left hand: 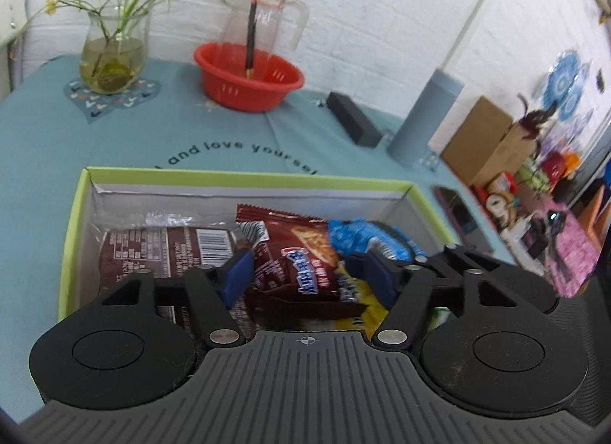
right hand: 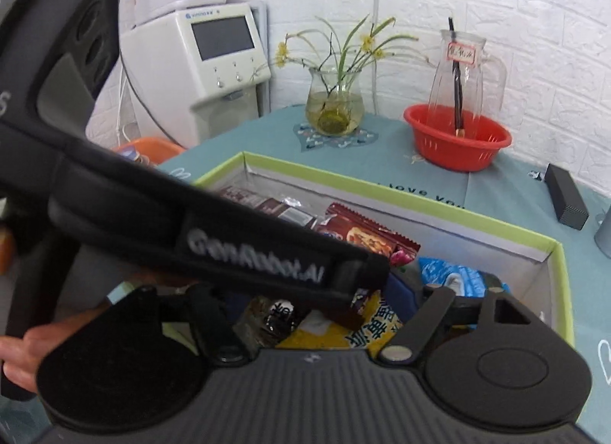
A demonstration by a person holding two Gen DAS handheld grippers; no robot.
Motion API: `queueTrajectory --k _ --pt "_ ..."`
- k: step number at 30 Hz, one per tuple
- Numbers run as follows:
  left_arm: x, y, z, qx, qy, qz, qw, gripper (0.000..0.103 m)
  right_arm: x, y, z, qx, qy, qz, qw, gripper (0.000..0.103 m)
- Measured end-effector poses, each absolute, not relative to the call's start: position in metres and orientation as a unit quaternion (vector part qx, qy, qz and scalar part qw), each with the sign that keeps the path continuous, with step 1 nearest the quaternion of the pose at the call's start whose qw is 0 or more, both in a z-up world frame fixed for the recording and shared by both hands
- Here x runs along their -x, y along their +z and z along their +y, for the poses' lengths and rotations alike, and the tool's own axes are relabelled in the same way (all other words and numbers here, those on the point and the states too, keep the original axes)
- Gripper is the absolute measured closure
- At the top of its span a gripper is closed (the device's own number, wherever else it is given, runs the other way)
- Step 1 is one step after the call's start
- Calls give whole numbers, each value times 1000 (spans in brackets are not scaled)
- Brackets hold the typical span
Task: Organize snacks
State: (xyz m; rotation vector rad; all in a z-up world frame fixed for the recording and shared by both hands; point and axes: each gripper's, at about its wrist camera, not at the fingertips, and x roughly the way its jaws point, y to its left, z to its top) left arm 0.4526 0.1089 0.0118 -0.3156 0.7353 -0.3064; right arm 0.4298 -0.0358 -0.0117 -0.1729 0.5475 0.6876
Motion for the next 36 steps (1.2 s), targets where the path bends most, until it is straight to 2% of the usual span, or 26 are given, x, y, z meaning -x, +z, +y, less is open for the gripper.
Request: queueTrajectory --k 1,3,7,8,13,17,22,28,31,36 --pt "-443 18 110 155 -150 344 914 38 -420 -9 -42 82 324 249 909 10" --pt "-418 33 113 153 -151 316 924 33 -395 -2 -53 78 316 223 919 10" --pt "-351 44 124 170 -135 283 934 14 -330 3 -76 57 310 197 928 10" --pt "-332 39 126 177 -127 280 935 13 -315 0 -80 49 311 197 928 10" --pt "-264 -4 131 219 -93 314 919 14 -257 -33 -87 20 319 252 913 10" --pt "-245 -33 128 239 -98 368 893 21 -238 -57 -83 19 304 296 905 10" --pt "-237 -37 115 220 -103 383 891 21 -226 -66 -88 31 283 288 914 10" --pt "-263 -19 87 181 -138 368 902 23 -238 -50 -123 42 223 238 944 10" --pt "-289 -8 63 174 -173 366 897 29 -257 -48 -146 39 193 236 952 10" --pt "-347 0 13 158 -243 394 872 31 -292 -56 -171 2 201 260 944 10"
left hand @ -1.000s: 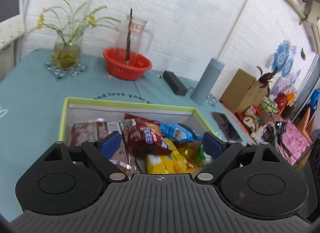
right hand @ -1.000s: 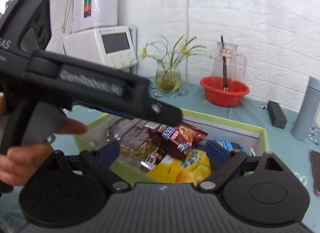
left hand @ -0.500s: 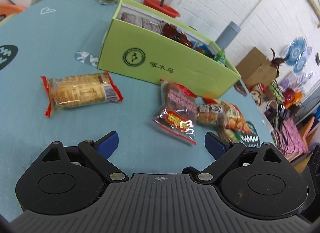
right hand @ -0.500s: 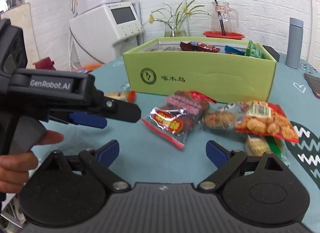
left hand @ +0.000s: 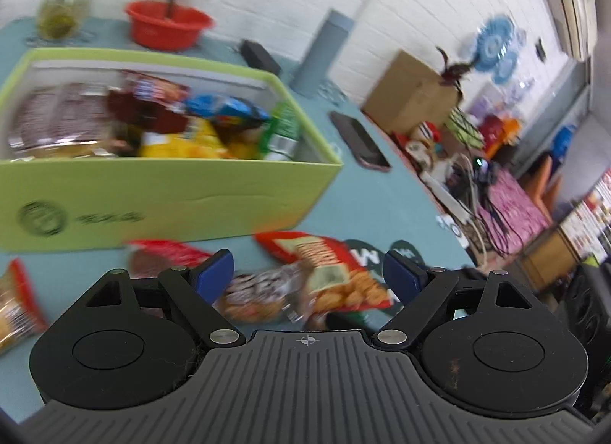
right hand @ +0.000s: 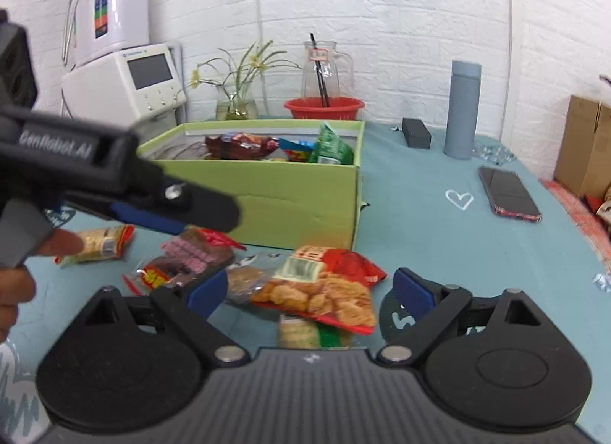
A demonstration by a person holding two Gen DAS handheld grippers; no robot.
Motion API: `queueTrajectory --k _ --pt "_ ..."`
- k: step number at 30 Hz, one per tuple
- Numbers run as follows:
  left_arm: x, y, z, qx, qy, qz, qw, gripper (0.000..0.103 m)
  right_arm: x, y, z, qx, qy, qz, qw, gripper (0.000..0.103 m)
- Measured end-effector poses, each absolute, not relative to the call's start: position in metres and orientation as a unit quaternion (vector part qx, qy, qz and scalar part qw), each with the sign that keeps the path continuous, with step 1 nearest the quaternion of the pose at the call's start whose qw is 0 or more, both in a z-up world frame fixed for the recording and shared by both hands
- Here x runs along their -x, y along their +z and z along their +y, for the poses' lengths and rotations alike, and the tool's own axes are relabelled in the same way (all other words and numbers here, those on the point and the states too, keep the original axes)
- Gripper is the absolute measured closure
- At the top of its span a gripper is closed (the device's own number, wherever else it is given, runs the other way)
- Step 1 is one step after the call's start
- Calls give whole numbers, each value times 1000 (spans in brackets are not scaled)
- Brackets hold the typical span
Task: Organize snacks
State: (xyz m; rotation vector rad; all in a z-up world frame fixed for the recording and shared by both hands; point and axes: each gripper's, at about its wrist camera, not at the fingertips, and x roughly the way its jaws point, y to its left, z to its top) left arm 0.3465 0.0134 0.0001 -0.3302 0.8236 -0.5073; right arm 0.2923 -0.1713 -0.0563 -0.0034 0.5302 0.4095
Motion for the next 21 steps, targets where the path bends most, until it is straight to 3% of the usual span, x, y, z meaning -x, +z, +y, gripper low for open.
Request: queueTrajectory --k 9,12,14,21 --pt "-395 -23 -35 107 -256 455 846 47 -327 -75 -178 -47 246 294 922 10" --pt "-392 -33 -39 88 -250 460 848 58 -330 -79 -178 -56 251 293 921 18" --pt "-389 -31 -35 104 -251 457 847 76 -324 -74 -178 -48 245 280 927 30" --pt "-360 -4 -25 114 -259 416 864 84 -292 -51 -170 -17 238 240 941 36"
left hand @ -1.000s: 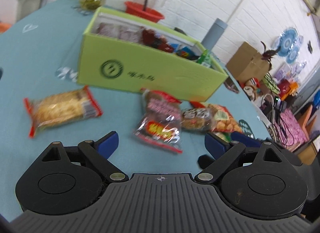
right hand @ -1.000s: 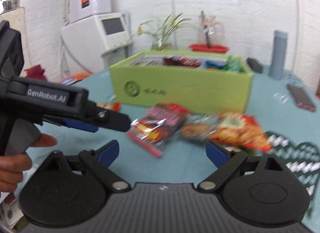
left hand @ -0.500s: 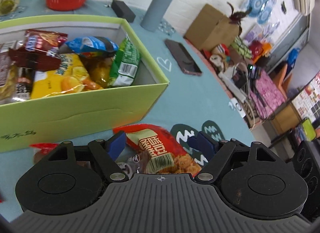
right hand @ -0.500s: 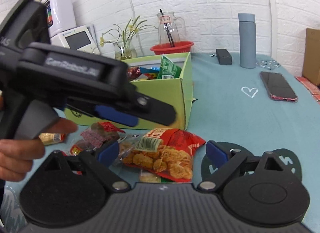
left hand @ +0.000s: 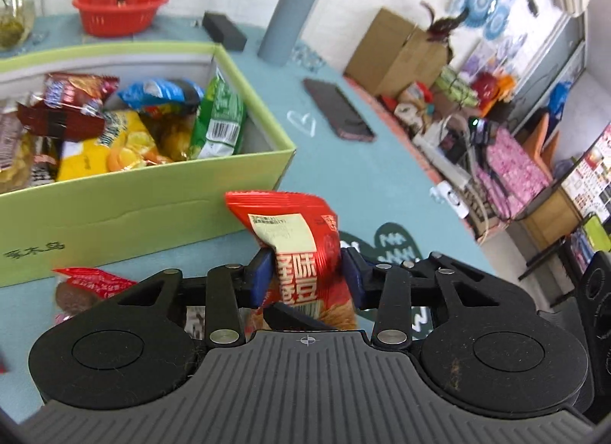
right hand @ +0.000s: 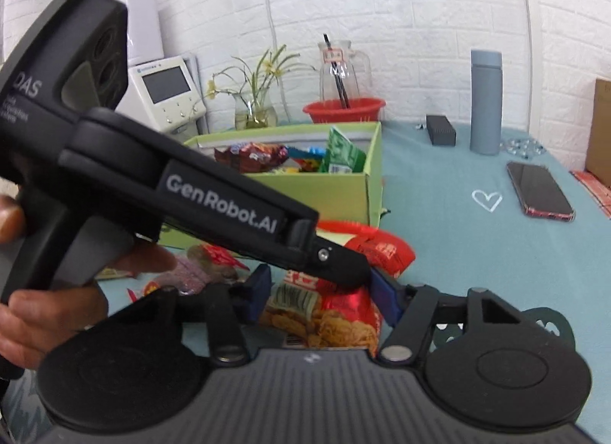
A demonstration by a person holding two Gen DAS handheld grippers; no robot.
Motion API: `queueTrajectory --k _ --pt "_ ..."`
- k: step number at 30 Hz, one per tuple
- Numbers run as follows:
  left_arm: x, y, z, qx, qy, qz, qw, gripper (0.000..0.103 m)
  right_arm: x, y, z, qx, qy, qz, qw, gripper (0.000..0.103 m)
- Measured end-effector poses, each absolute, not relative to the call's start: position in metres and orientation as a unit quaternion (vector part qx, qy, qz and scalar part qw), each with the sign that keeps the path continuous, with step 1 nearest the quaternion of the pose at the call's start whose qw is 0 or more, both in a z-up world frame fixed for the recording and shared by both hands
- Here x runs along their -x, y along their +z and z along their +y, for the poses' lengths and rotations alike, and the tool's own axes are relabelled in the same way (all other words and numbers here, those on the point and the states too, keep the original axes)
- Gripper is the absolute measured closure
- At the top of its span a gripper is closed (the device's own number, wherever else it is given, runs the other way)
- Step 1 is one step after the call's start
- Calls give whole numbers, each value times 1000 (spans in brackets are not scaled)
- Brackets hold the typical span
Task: Organize snacks
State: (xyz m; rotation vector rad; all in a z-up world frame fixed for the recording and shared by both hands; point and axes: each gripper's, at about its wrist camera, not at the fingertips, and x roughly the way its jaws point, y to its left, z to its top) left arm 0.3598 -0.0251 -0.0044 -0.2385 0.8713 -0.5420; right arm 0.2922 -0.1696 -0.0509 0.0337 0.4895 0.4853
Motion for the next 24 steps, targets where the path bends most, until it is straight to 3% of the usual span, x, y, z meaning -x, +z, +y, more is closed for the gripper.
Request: queueTrajectory --k 6,8,10,13,15,17,18,21,24 --pt "-324 -13 5 155 -237 440 852 91 -262 -51 -151 -26 257 265 929 32" --pt "-307 -21 17 173 -229 452 845 90 -242 -55 -141 -29 278 277 919 22" --pt "-288 -28 29 180 -218 457 843 88 -221 -60 -127 -9 290 285 914 21" --pt "-267 -33 42 183 -208 454 847 77 -201 -67 -112 13 304 285 909 16" --pt "-257 -31 49 178 -196 442 857 62 -192 -68 -111 17 297 283 912 16" --pt "-245 -25 56 167 -183 420 873 37 -186 -65 -116 17 282 279 918 14" --pt "-241 -23 58 162 -184 412 878 34 -183 -66 -118 19 273 278 921 14" --pt "-236 -22 57 155 -204 404 878 37 -182 -73 -120 13 263 294 919 14" --pt "-243 -31 45 133 -211 423 871 51 -186 -80 -116 8 262 295 919 16"
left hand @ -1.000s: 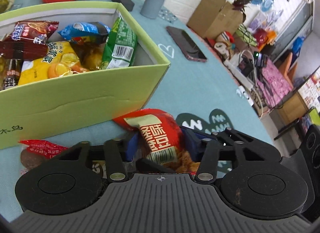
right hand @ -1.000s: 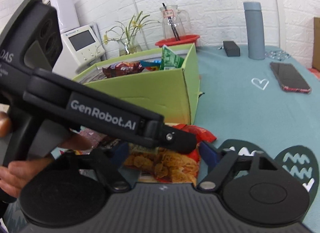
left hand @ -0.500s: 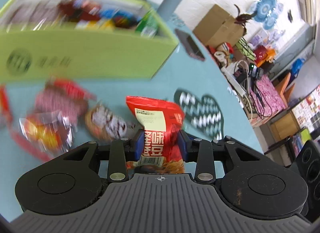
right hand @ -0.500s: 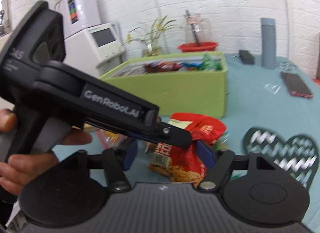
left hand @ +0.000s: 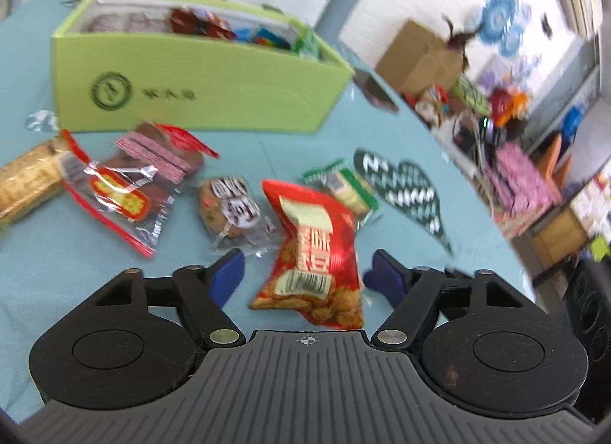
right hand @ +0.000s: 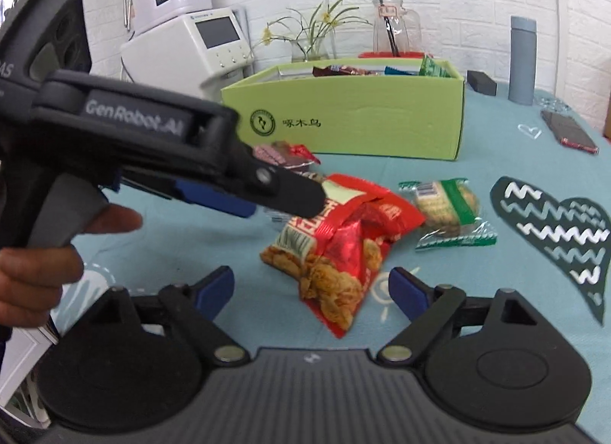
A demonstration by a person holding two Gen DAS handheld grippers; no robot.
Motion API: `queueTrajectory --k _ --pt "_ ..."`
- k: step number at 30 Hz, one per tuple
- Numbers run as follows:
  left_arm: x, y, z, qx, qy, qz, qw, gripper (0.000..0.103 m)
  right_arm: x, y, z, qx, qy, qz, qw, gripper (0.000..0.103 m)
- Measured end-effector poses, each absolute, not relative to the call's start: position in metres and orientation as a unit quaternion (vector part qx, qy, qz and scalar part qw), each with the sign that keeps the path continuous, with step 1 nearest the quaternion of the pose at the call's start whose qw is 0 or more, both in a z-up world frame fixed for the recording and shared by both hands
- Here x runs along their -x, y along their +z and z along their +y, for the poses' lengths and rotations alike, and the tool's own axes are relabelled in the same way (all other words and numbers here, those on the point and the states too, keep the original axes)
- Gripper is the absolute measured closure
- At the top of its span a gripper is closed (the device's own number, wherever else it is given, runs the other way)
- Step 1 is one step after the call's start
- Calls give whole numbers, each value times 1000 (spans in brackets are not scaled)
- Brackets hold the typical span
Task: Organize snacks
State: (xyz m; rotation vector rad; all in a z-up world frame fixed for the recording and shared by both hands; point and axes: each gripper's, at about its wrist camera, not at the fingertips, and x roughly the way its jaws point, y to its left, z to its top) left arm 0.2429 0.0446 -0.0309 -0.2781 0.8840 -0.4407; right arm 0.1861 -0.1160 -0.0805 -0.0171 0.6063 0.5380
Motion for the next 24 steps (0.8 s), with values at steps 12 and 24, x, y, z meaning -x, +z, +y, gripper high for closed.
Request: queueTrajectory --k 12,24 --pt "-230 -32 43 146 -217 429 865 78 -179 -67 -117 15 260 282 923 45" --pt "-296 45 39 111 -214 325 915 86 -249 -8 -100 56 271 190 942 39"
